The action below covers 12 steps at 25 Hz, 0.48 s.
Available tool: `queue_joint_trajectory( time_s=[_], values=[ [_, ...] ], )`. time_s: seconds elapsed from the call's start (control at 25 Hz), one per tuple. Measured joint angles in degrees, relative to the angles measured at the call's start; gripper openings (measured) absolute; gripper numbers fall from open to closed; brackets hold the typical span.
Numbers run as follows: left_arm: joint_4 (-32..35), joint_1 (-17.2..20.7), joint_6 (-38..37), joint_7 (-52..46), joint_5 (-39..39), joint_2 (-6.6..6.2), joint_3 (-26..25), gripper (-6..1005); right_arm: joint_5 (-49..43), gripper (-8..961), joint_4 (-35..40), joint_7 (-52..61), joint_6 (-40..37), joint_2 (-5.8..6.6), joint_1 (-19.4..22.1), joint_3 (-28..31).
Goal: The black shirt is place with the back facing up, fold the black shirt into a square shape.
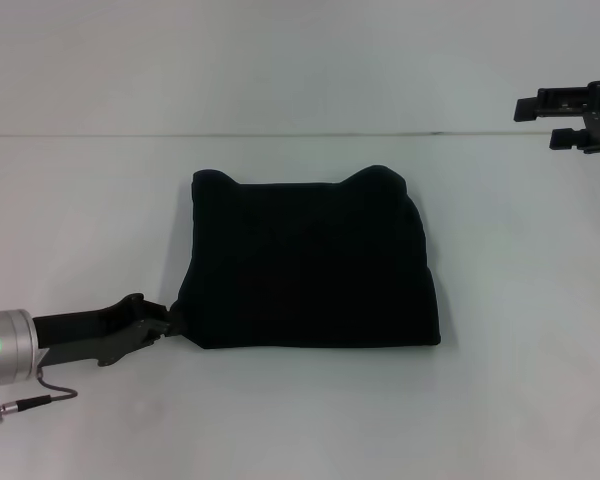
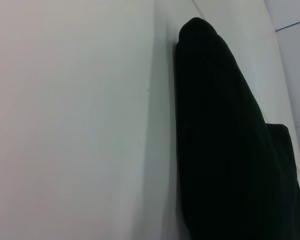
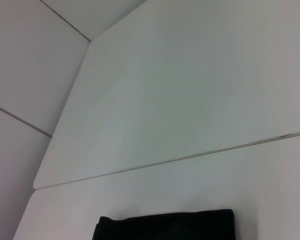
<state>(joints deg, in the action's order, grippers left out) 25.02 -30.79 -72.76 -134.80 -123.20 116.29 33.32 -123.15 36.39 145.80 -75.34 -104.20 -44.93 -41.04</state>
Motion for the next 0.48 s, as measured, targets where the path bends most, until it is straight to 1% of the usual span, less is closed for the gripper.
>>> queue_joint_trajectory(
  time_s=[0.04, 0.2, 0.32, 0.36, 0.4, 0.44, 0.48],
  values=[
    [0.29, 0.02, -1.08, -0.1, -0.06, -0.32, 0.04, 119, -0.01, 895, 0.0, -0.02, 0.0, 0.0, -0.01, 0.0],
    [1.95, 0.95, -3.44, -0.15, -0.16, -0.84, -0.1, 143, -0.03, 895, 0.03, -0.04, -0.03, -0.03, 0.09, -0.01],
    [3.24, 2.18, -4.99, -0.9, -0.2, -2.07, -0.38, 162, 0.03, 895, 0.21, -0.38, -0.06, -0.01, 0.35, 0.05],
    [4.45, 2.76, -5.85, -1.12, -0.2, -2.55, -1.03, 168, 0.05, 895, 0.21, -0.77, -0.06, 0.0, 0.42, 0.19],
    [7.56, 3.79, -9.16, 0.9, 0.32, -2.81, -3.07, 174, 0.08, 895, 0.21, -1.41, -0.12, -0.01, 0.47, 0.44],
    [7.56, 3.79, -9.16, 0.9, 0.32, -2.81, -3.07, 212, 0.1, 895, 0.21, -2.5, -0.22, -0.05, 0.54, 0.88],
    [8.75, 4.03, -11.45, 3.2, 0.91, -2.8, -3.99, 250, 0.14, 895, 0.19, -4.41, -0.62, -0.22, 0.64, 1.52]
  ],
)
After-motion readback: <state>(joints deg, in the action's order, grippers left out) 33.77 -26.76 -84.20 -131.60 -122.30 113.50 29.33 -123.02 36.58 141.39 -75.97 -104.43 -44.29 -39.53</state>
